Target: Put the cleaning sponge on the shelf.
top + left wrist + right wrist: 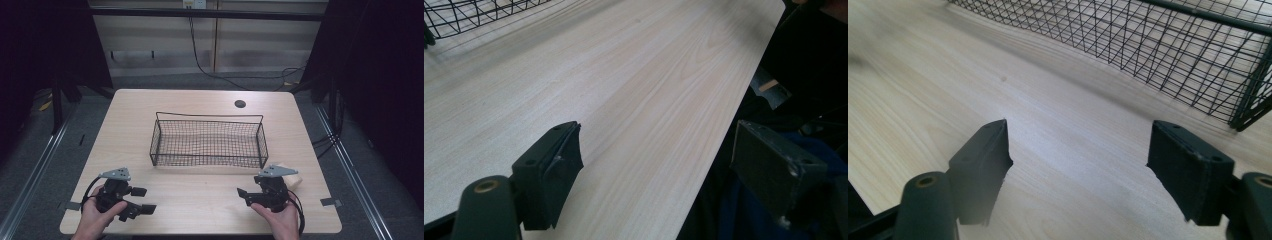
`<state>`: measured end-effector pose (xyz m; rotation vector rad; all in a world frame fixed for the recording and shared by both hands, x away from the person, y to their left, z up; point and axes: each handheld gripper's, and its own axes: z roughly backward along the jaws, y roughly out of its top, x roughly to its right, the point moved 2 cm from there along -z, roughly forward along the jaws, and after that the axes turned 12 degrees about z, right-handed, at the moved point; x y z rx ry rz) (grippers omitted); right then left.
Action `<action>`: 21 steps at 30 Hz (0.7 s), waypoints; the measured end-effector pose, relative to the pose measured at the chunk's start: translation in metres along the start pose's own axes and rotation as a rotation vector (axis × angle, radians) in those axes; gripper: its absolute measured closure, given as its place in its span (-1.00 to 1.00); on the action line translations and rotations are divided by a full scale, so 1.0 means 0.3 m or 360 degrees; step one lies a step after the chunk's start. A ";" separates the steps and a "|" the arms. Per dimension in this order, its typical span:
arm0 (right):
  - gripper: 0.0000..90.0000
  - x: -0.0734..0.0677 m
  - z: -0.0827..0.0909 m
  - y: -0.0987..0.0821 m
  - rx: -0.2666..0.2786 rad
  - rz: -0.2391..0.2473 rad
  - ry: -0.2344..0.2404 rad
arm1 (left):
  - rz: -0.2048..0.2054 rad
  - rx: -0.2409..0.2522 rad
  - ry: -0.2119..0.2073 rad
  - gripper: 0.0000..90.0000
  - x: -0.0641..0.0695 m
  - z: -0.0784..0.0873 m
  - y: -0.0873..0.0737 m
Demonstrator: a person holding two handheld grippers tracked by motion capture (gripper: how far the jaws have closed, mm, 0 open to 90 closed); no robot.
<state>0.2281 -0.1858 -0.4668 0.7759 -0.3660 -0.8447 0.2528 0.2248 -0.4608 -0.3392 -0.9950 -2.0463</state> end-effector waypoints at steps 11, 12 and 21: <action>-0.12 -0.006 0.018 0.029 -0.0019 -0.0042 0.0252 | -0.0007 0.0013 -0.0006 -0.56 0.004 0.003 0.000; -0.12 -0.007 0.024 0.038 -0.0018 -0.0019 0.0253 | -0.0006 0.0015 -0.0007 -0.56 0.003 0.003 0.001; -0.24 0.027 0.071 0.063 -0.0015 -0.0087 0.0301 | -0.0015 0.0008 -0.0024 -0.56 0.004 0.001 0.011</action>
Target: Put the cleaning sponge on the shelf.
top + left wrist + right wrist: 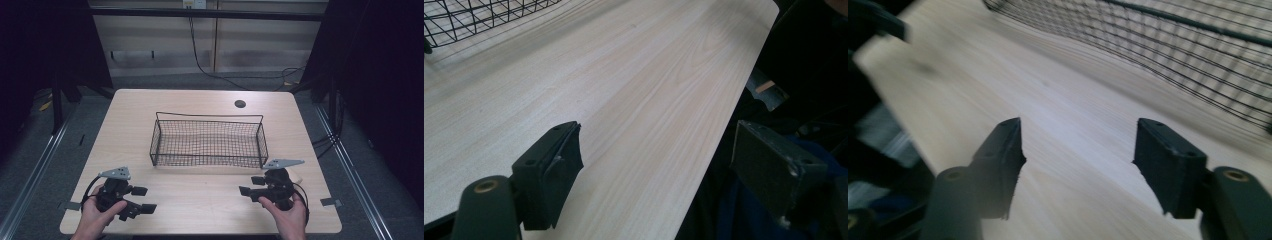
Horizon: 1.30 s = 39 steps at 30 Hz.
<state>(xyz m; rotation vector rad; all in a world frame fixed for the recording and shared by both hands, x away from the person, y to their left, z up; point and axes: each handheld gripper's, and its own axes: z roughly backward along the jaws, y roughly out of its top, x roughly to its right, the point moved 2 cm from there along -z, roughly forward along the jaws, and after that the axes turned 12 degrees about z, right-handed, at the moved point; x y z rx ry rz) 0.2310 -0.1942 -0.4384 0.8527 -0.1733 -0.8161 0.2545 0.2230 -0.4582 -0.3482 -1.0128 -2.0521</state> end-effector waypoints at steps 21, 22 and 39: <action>-0.58 0.166 0.182 0.080 -0.0318 -0.0099 -0.0092 | 0.0009 -0.0001 0.0021 -0.56 -0.009 -0.001 -0.001; -0.58 0.166 0.182 0.080 -0.0318 -0.0099 -0.0092 | 0.0007 -0.0002 0.0020 -0.56 -0.009 -0.001 -0.001; -0.55 0.327 0.165 0.058 -0.0679 -0.0199 -0.0124 | 0.0007 -0.0008 0.0032 -0.56 -0.008 -0.005 -0.002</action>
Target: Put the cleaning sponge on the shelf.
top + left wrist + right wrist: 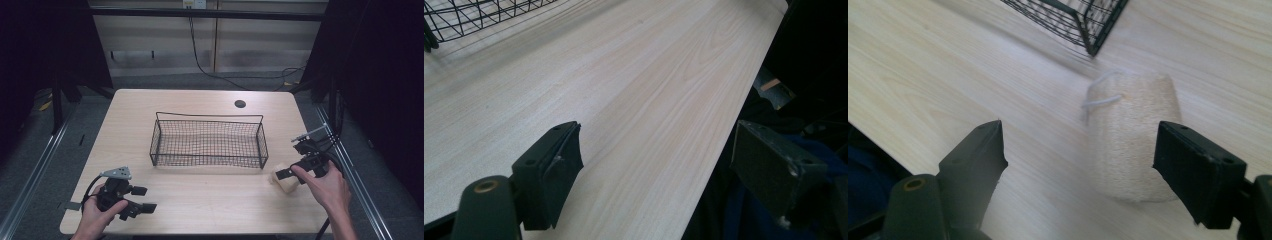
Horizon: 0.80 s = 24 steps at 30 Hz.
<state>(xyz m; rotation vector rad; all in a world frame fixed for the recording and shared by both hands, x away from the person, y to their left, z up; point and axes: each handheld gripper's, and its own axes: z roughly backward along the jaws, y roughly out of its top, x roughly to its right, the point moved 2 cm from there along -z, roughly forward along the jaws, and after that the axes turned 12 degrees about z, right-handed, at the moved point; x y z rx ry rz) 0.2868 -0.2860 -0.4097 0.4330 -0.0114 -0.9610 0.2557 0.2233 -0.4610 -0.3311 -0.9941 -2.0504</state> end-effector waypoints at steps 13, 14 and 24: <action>-0.53 0.062 -0.049 0.025 -0.0153 -0.0022 -0.0017 | -0.0002 -0.0004 -0.0005 -0.56 0.001 0.001 -0.001; -0.53 0.065 -0.054 0.025 -0.0157 -0.0029 -0.0014 | -0.0001 0.0002 -0.0004 -0.56 0.000 0.002 0.000; -0.54 0.098 -0.102 0.027 -0.0283 -0.0060 -0.0022 | -0.0006 -0.0005 -0.0013 -0.56 0.000 0.004 0.000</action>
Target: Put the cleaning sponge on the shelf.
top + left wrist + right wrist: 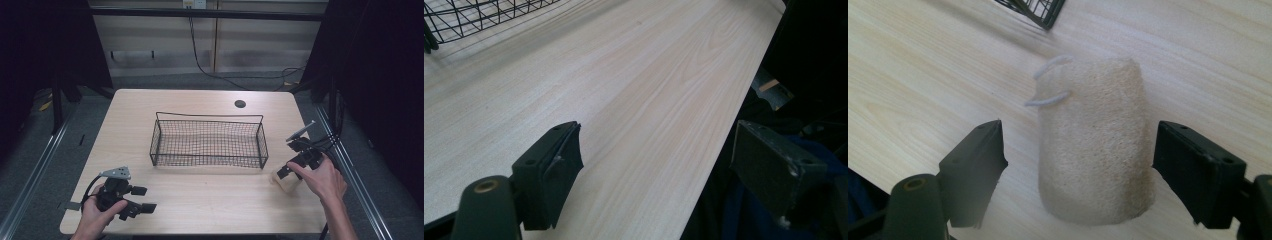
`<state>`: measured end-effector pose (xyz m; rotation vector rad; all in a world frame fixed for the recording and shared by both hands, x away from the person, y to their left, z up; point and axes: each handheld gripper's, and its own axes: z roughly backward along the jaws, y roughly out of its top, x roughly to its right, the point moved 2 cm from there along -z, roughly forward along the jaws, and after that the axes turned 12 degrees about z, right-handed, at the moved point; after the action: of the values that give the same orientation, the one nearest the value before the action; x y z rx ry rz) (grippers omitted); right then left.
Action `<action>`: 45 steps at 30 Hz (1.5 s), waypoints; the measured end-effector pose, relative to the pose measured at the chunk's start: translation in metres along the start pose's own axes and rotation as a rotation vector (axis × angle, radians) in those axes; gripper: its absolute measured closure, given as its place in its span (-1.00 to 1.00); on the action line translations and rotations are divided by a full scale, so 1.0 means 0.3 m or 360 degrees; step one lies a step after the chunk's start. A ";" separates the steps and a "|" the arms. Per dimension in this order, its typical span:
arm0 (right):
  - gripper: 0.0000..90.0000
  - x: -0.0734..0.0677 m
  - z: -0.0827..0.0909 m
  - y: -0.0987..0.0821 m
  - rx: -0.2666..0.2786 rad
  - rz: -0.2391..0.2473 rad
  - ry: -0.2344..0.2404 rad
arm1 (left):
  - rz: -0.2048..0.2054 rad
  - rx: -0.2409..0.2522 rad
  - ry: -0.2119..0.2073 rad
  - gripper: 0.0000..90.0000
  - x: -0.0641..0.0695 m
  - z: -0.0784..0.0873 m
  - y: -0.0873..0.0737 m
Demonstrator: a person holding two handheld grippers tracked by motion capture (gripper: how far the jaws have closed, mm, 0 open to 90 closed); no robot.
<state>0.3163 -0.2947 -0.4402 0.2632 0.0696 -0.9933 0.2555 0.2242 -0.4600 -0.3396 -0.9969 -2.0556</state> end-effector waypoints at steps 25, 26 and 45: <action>-0.45 0.027 -0.090 -0.005 -0.0134 0.0006 0.0019 | 0.0000 -0.0001 -0.0005 -0.56 0.001 0.001 0.000; -0.45 0.026 -0.093 -0.005 -0.0141 0.0008 0.0020 | 0.0000 -0.0002 -0.0005 -0.56 0.001 0.000 0.000; -0.40 0.008 -0.072 -0.017 -0.0141 -0.0022 0.0068 | 0.0000 -0.0003 -0.0005 -0.56 0.002 0.000 0.000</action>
<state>0.3146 -0.2939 -0.4625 0.2033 0.1542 -0.9960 0.2553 0.2240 -0.4597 -0.3437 -0.9966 -2.0567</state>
